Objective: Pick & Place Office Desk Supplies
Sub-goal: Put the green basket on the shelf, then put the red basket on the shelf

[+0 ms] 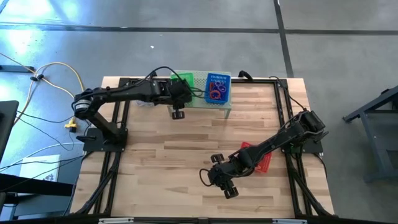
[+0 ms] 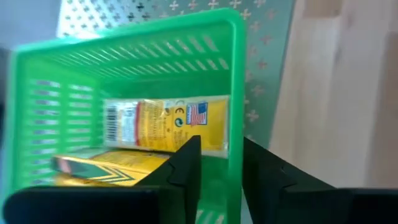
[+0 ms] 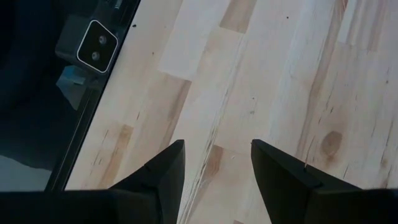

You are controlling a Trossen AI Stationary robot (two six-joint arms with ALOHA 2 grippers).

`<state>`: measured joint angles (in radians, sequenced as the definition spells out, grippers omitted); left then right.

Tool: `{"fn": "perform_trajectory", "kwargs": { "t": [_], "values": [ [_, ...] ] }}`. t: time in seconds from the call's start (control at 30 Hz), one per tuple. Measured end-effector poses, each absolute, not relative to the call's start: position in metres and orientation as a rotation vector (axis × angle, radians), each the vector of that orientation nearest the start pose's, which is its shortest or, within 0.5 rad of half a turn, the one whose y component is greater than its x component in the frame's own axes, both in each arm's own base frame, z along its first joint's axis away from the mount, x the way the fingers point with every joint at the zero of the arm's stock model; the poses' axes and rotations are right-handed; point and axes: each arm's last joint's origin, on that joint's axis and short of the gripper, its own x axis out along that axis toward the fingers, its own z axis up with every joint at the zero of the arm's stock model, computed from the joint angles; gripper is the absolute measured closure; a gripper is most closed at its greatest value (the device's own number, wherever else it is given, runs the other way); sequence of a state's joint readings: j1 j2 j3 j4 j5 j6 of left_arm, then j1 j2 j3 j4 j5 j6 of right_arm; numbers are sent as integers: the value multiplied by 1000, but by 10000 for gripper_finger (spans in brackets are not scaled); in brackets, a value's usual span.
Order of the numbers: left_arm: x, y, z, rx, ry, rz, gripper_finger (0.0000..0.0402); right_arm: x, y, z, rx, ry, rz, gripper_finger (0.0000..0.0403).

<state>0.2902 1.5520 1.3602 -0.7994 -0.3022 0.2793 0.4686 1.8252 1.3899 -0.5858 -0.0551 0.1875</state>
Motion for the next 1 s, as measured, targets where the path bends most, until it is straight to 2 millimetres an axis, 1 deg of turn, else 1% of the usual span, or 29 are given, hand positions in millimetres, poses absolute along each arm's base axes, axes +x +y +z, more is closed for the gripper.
{"fn": "perform_trajectory", "kwargs": {
  "t": [0.2, 0.37, 0.47, 0.6, 0.67, 0.8, 0.9, 1.0],
  "values": [
    [309, 80, 301, 470, 1112, 401, 300, 343, 173, 228, -44, 1048, 376, 230],
    [315, 60, 306, 596, 1078, 427, 300, 345, 170, 228, -41, 1048, 375, 230],
    [312, 46, 316, 654, 1039, 482, 300, 344, 171, 228, -41, 1048, 378, 230],
    [300, 23, 338, 672, 942, 492, 300, 345, 171, 228, -40, 1043, 380, 230],
    [289, 11, 350, 630, 870, 489, 300, 345, 171, 228, -40, 1039, 381, 230],
    [258, -13, 373, 416, 727, 493, 300, 343, 172, 231, -29, 1036, 392, 230],
    [233, -27, 383, 231, 693, 389, 300, 340, 174, 232, -8, 1057, 384, 230],
    [216, -38, 388, 58, 700, 249, 300, 337, 174, 234, 9, 1073, 371, 230]
  ]
}}
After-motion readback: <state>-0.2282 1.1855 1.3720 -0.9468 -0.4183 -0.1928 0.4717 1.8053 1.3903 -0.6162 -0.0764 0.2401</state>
